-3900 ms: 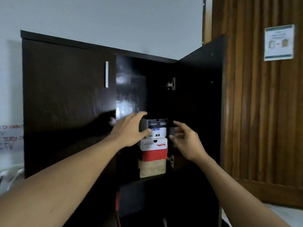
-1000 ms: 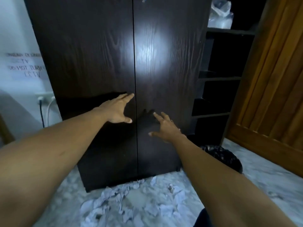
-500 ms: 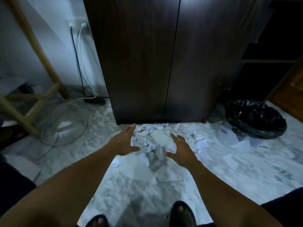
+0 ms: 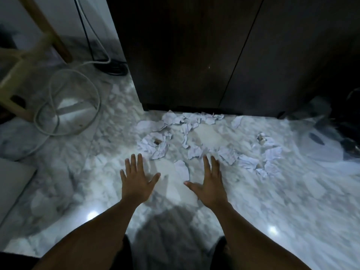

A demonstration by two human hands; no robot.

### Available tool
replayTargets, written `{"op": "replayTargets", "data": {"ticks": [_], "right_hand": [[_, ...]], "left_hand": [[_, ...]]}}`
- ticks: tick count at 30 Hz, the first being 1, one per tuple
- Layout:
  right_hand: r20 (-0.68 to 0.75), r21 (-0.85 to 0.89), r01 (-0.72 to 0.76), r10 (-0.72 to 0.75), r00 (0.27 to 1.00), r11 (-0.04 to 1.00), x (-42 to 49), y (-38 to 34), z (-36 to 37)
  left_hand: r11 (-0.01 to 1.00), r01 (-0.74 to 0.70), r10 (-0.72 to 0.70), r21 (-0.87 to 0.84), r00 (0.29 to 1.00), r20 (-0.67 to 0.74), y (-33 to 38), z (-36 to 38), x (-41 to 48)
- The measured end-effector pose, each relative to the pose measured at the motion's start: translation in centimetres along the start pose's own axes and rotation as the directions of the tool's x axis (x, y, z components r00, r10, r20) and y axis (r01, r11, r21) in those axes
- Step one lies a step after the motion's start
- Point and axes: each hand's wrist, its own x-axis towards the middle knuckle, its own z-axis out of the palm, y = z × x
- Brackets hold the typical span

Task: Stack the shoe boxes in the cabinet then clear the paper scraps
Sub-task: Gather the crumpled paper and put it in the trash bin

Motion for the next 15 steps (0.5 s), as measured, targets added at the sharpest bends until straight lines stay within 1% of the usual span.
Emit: {"op": "replayTargets", "data": {"ticks": [2,4,8,12,15], "right_hand": [[-0.03,-0.002,0.024,-0.024,0.999,1.0,2.1,0.4,0.8],[-0.055,-0.015,0.05,-0.05,0.997,0.999,4.1,0.9,1.7],[-0.064,-0.102,0.107,-0.113,0.992,0.989,8.1,1.3,2.8],[-0.072,-0.081,0.229,-0.234,0.969,0.97,11.8,0.8,2.1],[-0.085,-0.06,0.272,-0.276,0.957,0.96,14.5,0.4,0.8]], "left_hand": [[0.998,0.015,-0.015,-0.062,1.0,0.002,-0.2,1.5,1.1],[0.997,-0.021,0.019,-0.076,0.999,-0.027,0.1,2.7,2.2],[0.989,-0.095,0.085,-0.109,0.992,-0.092,0.9,3.8,5.4],[0.982,-0.182,0.175,-0.046,0.978,-0.117,1.3,3.1,9.5],[0.97,-0.243,0.24,-0.009,0.961,-0.142,1.3,2.1,12.6]]}}
